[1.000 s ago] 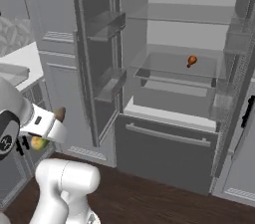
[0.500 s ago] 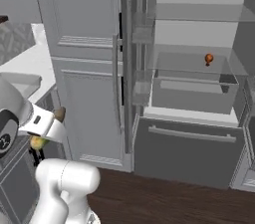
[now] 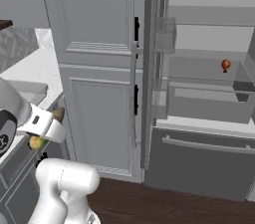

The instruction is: Place one cucumber and one chicken drumstick in each tupperware on the nearby counter, to pack two identical lunches.

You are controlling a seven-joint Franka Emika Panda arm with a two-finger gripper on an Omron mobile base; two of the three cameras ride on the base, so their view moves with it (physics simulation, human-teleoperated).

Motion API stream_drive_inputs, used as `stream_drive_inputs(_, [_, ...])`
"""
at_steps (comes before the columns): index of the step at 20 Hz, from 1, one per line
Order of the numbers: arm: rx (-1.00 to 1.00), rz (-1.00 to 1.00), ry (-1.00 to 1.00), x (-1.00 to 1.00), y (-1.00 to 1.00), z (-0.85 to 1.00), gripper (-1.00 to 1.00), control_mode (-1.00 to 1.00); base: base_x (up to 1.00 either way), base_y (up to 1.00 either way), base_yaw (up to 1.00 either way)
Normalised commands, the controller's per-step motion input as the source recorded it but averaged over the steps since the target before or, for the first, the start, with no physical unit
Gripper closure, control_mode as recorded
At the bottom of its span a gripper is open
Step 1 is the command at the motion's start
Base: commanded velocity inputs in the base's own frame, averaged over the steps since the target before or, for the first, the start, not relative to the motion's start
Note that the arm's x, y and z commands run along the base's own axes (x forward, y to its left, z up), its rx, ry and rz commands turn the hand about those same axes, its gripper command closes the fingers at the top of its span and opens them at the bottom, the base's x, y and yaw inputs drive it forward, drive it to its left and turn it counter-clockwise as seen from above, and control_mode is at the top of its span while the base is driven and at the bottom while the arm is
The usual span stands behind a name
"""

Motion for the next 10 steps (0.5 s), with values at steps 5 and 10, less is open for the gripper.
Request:
stream_drive_inputs(5, [0.00,0.00,0.00,0.00,0.00,0.00,1.00,1.00,0.69,0.18,0.00])
stream_drive_inputs(10, [0.00,0.00,0.00,0.00,0.00,0.00,1.00,1.00,0.58,0.28,0.00])
